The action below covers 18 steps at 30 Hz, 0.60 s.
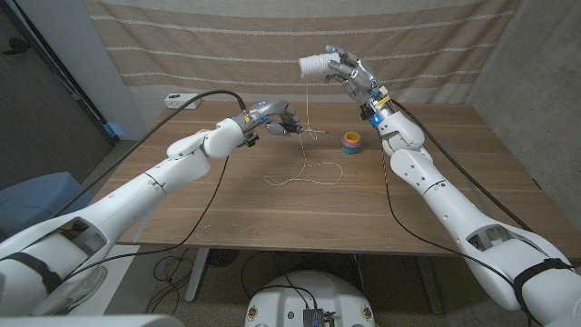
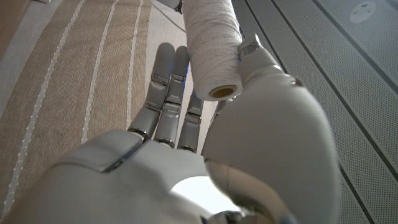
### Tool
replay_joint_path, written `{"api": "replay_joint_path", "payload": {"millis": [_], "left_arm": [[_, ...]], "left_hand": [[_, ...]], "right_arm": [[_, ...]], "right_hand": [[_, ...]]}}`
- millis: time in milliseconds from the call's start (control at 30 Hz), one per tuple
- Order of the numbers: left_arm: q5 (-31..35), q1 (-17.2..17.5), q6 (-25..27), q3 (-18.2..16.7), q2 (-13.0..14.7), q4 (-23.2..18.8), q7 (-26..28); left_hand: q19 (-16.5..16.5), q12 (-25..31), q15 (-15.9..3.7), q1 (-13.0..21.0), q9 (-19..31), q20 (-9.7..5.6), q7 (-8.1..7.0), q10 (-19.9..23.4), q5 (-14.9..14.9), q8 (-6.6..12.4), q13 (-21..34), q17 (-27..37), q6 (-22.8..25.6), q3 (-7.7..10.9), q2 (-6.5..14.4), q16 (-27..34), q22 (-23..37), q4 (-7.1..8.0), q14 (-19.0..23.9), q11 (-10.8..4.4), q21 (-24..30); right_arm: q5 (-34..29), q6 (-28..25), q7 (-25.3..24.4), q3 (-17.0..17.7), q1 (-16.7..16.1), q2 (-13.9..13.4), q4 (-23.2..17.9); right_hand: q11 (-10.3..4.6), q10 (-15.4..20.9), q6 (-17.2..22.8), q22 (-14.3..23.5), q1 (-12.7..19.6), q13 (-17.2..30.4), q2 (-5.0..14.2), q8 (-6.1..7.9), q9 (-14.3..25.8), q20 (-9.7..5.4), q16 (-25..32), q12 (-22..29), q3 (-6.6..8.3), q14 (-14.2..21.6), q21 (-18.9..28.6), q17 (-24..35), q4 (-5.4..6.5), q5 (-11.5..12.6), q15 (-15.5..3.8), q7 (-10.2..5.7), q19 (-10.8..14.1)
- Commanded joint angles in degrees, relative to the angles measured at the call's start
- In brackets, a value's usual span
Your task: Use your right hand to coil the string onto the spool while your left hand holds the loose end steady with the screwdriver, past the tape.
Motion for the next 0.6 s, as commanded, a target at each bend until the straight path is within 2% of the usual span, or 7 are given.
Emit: {"api": "replay_joint_path", "payload": {"millis": [33, 267, 600], "left_arm": [[-2.56, 0.21, -1.71, -1.11, 0.17, 0.3, -0.45], [-3.49, 0.23, -2.1, -1.69, 0.19, 0.56, -0.33], [-6.61, 0.03, -4.69, -2.83, -0.43, 2.28, 0.22]], "left_hand": [[1.96, -0.19, -3.16, 6.96, 5.68, -10.07, 5.07, 0.6, 0.18, 0.41, 0.37, 9.0, 5.64, 0.43, 7.92, 0.41, 0.22, 0.47, 2.14, -0.11, 7.91], [1.91, -0.27, -3.1, 6.96, 5.67, -10.06, 5.12, 0.71, 0.18, 0.36, 0.39, 8.9, 5.66, 0.42, 7.92, 0.33, 0.22, 0.47, 2.27, -0.09, 7.9], [1.88, -0.39, -3.12, 6.96, 5.8, -10.06, 5.03, 0.67, 0.19, 0.36, 0.54, 9.1, 5.61, 0.38, 7.95, 0.35, 0.22, 0.47, 2.29, -0.12, 7.9]], "right_arm": [[-2.92, 0.79, -13.08, 1.98, 2.48, 4.95, 11.16], [-4.41, 0.89, -18.96, 3.09, 1.34, 4.93, 14.43], [-7.24, -0.22, -25.68, 3.11, -2.71, 3.14, 14.11]], "right_hand": [[-5.68, 8.0, 3.96, 0.03, 5.94, 11.07, 8.47, 0.26, -0.06, -7.08, 0.04, 6.24, 1.12, 12.59, -0.29, 7.1, 0.46, 0.33, -18.07, 3.07, -2.43], [-5.58, 8.12, 3.97, 0.04, 5.94, 11.11, 8.39, 0.24, -0.11, -7.03, 0.02, 6.16, 1.18, 12.8, -0.32, 6.98, 0.41, 0.36, -18.07, 3.1, -2.35], [-5.47, 8.34, 3.98, 0.05, 5.97, 11.08, 8.35, 0.2, -0.18, -6.86, -0.16, 6.02, 1.3, 12.8, -0.32, 6.75, 0.34, 0.38, -17.99, 3.19, -2.23]]}}
